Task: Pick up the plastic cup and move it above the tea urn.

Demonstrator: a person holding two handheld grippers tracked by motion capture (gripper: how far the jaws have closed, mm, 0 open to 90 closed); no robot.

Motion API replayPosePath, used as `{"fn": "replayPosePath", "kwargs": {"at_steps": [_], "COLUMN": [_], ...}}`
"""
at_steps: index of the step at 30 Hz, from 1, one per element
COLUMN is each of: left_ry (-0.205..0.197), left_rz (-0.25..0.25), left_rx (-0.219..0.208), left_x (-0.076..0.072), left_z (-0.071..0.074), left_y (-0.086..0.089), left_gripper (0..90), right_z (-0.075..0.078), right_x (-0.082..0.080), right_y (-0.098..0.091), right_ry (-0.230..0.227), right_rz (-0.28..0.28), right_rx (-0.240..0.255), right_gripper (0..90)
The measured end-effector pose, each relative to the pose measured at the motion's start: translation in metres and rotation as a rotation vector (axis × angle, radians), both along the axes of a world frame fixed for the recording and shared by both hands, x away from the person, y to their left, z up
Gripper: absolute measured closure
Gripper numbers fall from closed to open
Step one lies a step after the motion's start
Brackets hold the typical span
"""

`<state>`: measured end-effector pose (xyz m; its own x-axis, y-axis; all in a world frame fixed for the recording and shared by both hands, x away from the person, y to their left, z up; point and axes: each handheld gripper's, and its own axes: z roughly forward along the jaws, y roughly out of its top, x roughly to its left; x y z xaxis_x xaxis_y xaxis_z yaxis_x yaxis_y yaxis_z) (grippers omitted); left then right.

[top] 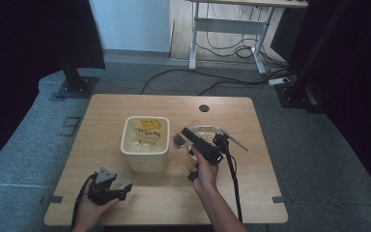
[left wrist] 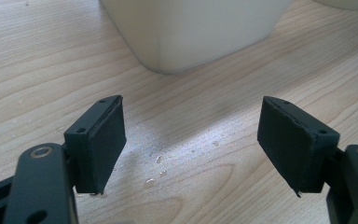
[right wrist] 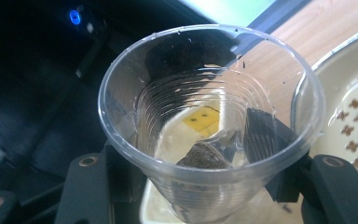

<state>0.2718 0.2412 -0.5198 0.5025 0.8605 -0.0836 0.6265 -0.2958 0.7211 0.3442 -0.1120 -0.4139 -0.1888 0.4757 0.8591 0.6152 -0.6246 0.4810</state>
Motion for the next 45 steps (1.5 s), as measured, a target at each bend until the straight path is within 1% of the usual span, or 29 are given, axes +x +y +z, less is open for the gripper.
{"fn": "replayPosePath", "kwargs": {"at_steps": [2, 3, 4, 8, 9, 10, 11, 13, 17, 18, 20, 21, 22, 23, 24, 25, 27, 28, 32, 33, 34, 35, 36, 38, 39, 40, 42, 43, 45], "left_ry": [0.001, 0.001, 0.003, 0.001, 0.001, 0.001, 0.001, 0.001, 0.002, 0.001, 0.001, 0.001, 0.002, 0.002, 0.002, 0.001, 0.002, 0.001, 0.001, 0.001, 0.001, 0.001, 0.001, 0.0, 0.0, -0.001, -0.001, -0.001, 0.003], "left_rz": [0.0, 0.0, -0.001, -0.002, -0.002, -0.002, -0.002, -0.002, -0.002, -0.001, -0.002, -0.002, -0.001, -0.002, -0.002, -0.003, -0.004, -0.004, -0.004, -0.004, -0.004, -0.003, -0.004, -0.005, -0.005, -0.005, -0.004, -0.004, -0.006], "left_rx": [0.001, 0.001, 0.003, 0.004, 0.004, 0.003, 0.003, 0.003, 0.003, 0.004, 0.005, 0.005, 0.006, 0.007, 0.007, 0.007, 0.007, 0.008, 0.007, 0.007, 0.006, 0.008, 0.008, 0.01, 0.01, 0.01, 0.009, 0.009, 0.011], "left_x": [0.0, 0.0, 0.0, 0.0, 0.0, 0.0, 0.0, 0.0, 0.0, 0.0, 0.0, 0.0, 0.0, 0.0, 0.0, 0.0, 0.0, 0.0, 0.0, 0.0, 0.0, 0.0, 0.0, 0.0, 0.0, 0.0, 0.0, 0.0, 0.001], "left_z": [0.0, 0.0, 0.0, 0.0, 0.0, 0.0, 0.0, 0.0, 0.0, 0.0, -0.001, -0.001, -0.001, -0.001, -0.001, -0.001, -0.001, -0.001, -0.001, -0.001, -0.001, -0.001, -0.001, -0.001, -0.001, -0.001, -0.001, -0.001, -0.002], "left_y": [0.0, 0.0, 0.0, -0.001, -0.001, -0.001, -0.001, 0.0, 0.0, 0.0, -0.001, -0.001, -0.001, -0.001, -0.001, -0.002, -0.002, -0.002, -0.001, -0.001, -0.001, -0.001, -0.001, -0.002, -0.002, -0.002, -0.001, -0.001, -0.002], "left_gripper": [23.5, 23.5, 23.5, 23.4, 23.5, 23.5, 23.5, 23.5, 23.5, 23.4, 23.5, 23.5, 23.5, 23.5, 23.5, 23.5, 23.4, 23.5, 23.5, 23.5, 23.5, 23.5, 23.5, 23.5, 23.5, 23.5, 23.5, 23.5, 23.5], "right_z": [-0.002, -0.002, -0.003, -0.003, -0.003, -0.004, -0.004, -0.007, -0.008, -0.009, -0.011, -0.011, -0.011, -0.013, -0.013, -0.014, -0.015, -0.019, -0.023, -0.024, -0.024, -0.024, -0.024, -0.026, -0.026, -0.028, -0.029, -0.029, -0.028], "right_x": [0.001, 0.001, 0.001, 0.0, 0.0, 0.0, 0.0, 0.0, 0.0, 0.0, 0.001, 0.001, 0.001, 0.001, 0.001, 0.0, 0.0, -0.001, -0.002, -0.002, -0.002, -0.002, -0.002, -0.001, -0.001, -0.001, -0.002, -0.002, -0.001], "right_y": [-0.004, -0.004, -0.006, -0.009, -0.009, -0.009, -0.009, -0.008, -0.009, -0.01, -0.011, -0.011, -0.012, -0.012, -0.012, -0.011, -0.011, -0.009, -0.007, -0.007, -0.007, -0.007, -0.006, -0.005, -0.005, -0.006, -0.008, -0.008, -0.009], "right_ry": [0.021, 0.021, 0.028, 0.049, 0.049, 0.062, 0.062, 0.083, 0.095, 0.105, 0.112, 0.112, 0.128, 0.14, 0.14, 0.156, 0.164, 0.186, 0.192, 0.195, 0.195, 0.196, 0.197, 0.21, 0.21, 0.216, 0.211, 0.211, 0.23], "right_rz": [-0.012, -0.012, -0.029, -0.048, -0.048, -0.048, -0.048, -0.046, -0.051, -0.056, -0.063, -0.063, -0.06, -0.059, -0.059, -0.062, -0.065, -0.069, -0.078, -0.077, -0.077, -0.085, -0.091, -0.092, -0.092, -0.099, -0.118, -0.118, -0.122], "right_rx": [0.054, 0.054, 0.088, 0.161, 0.161, 0.186, 0.186, 0.218, 0.25, 0.283, 0.314, 0.314, 0.336, 0.383, 0.383, 0.413, 0.429, 0.474, 0.527, 0.55, 0.55, 0.572, 0.576, 0.615, 0.615, 0.656, 0.697, 0.697, 0.742], "right_gripper": [42.2, 42.2, 42.3, 42.3, 42.3, 42.3, 42.3, 42.5, 42.7, 42.8, 42.9, 42.9, 43.0, 43.3, 43.3, 43.4, 43.5, 43.5, 43.7, 43.7, 43.7, 43.7, 43.8, 43.7, 43.7, 43.7, 43.7, 43.7, 43.8]}}
